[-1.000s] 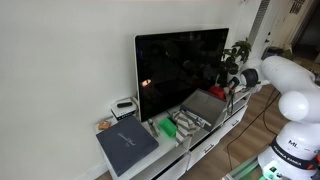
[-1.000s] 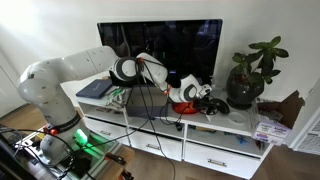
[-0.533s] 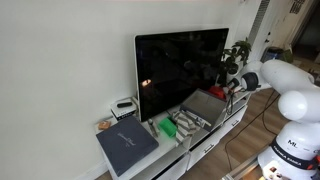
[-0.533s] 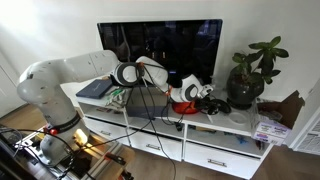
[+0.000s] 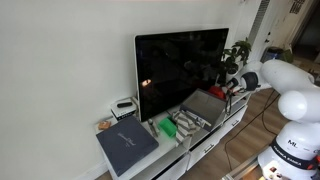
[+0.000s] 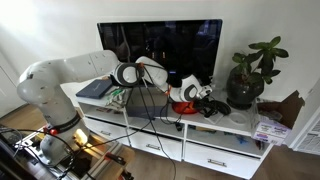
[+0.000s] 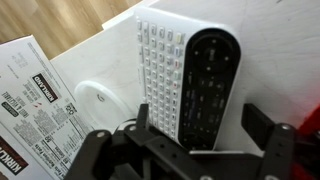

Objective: Take the white thing out of the box

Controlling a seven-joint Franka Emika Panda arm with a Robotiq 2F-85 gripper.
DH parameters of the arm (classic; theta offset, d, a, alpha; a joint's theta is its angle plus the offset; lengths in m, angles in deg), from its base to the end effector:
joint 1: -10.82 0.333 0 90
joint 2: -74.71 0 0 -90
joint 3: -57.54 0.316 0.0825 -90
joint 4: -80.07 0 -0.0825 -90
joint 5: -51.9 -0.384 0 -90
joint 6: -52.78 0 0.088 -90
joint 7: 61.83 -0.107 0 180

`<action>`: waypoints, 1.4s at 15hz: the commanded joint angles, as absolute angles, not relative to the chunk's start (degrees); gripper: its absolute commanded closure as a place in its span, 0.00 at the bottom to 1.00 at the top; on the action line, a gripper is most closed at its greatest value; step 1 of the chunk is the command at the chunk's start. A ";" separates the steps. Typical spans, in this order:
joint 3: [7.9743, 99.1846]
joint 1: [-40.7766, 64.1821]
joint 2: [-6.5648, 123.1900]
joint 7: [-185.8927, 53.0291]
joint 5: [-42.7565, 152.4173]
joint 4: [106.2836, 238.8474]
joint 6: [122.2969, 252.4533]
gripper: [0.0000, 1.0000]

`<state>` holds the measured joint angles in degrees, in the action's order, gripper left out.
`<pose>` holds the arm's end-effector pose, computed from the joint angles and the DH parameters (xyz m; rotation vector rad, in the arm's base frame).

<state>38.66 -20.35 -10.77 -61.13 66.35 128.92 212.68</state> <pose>0.6057 -0.5000 0.0238 2.5411 -0.3365 0.3445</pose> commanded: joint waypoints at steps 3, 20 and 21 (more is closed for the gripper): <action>41.79 -22.17 -10.58 -59.06 61.05 123.31 201.95 0.00; 58.38 -29.07 12.63 -48.80 52.75 144.16 191.69 0.00; 59.72 -29.73 14.65 -46.23 52.92 146.42 190.68 0.00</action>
<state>55.47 -27.31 6.29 -53.35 54.56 135.06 189.95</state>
